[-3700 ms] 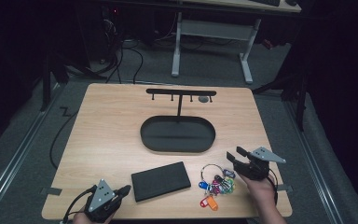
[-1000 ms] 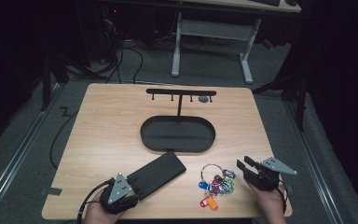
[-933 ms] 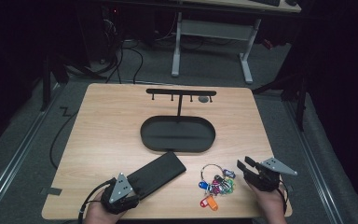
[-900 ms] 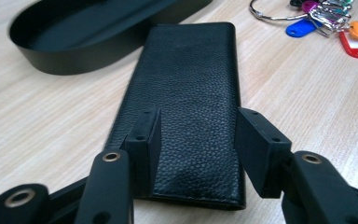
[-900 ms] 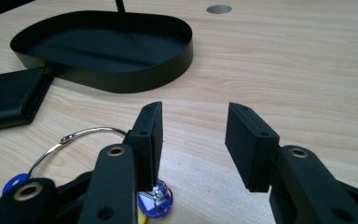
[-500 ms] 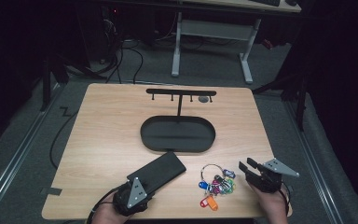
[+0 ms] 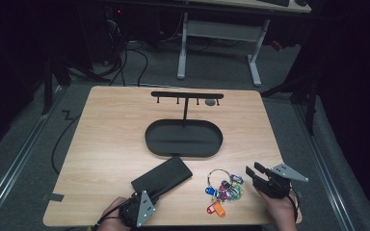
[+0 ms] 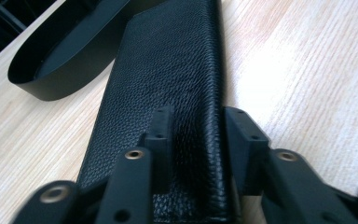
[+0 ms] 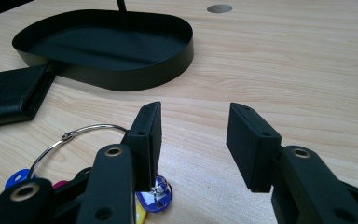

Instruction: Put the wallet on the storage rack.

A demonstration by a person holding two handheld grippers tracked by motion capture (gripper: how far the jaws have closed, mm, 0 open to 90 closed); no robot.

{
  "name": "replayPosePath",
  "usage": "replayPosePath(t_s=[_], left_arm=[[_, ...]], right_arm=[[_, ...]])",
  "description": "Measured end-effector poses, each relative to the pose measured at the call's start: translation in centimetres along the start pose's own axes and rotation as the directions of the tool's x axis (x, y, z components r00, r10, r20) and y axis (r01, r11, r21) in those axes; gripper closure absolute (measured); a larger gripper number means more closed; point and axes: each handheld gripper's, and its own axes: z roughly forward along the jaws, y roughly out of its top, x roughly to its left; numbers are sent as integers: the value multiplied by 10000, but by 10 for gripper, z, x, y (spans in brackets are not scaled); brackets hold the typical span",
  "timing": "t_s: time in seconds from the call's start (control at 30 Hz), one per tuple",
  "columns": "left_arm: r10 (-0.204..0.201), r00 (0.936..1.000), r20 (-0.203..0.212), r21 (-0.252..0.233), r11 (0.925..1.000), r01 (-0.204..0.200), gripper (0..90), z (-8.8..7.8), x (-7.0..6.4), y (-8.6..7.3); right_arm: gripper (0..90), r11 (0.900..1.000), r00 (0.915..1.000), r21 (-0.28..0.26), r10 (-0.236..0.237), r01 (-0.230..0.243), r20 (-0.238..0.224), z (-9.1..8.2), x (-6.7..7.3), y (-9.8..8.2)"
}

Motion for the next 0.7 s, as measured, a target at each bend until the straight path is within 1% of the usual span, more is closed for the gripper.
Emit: replayPosePath(t_s=[0.13,0.17,0.2,0.23,0.27,0.3,0.4,0.5,0.53,0.63,0.7], left_arm=[[-9,10000,30,-35,10000,9,741,-2,1,1],[-101,9999,76,-115,9999,102,741,-3,2,1],[-163,9998,127,-317,9994,167,766,-5,5,1],[-368,9991,187,-441,9983,376,772,-7,8,1],[-368,9991,187,-441,9983,376,782,-7,8,1],[-776,9967,223,-703,9944,790,791,-12,14,3],[-1240,9917,347,-974,9871,1269,800,-18,20,3],[-1524,9872,473,-1089,9816,1567,804,-21,24,2],[-1524,9872,473,-1089,9816,1567,804,-21,24,2],[-1628,9851,547,-1222,9781,1684,804,-23,25,3],[-1667,9841,609,-1292,9763,1734,804,-24,25,3]], right_arm=[[557,10000,10000,2,24,-24,-11,-1,-1,0],[557,10000,10000,-5,24,-24,-3,-1,-1,0],[557,10000,10000,-10,58,-58,-14,0,-3,0],[557,10000,10000,-16,71,-71,-23,0,-3,0],[557,10000,10000,-13,70,-70,-20,-1,-3,0],[557,10000,10000,-8,71,-71,-17,-1,-3,0],[557,10000,10000,15,71,-71,0,0,-4,-1],[557,10000,10000,34,79,-79,-4,0,-4,-1],[557,10000,10000,34,79,-79,-4,0,-4,-1],[557,10000,10000,0,25,-25,-23,0,-3,-1],[557,10000,10000,15,71,-71,-9,0,-3,-1]])
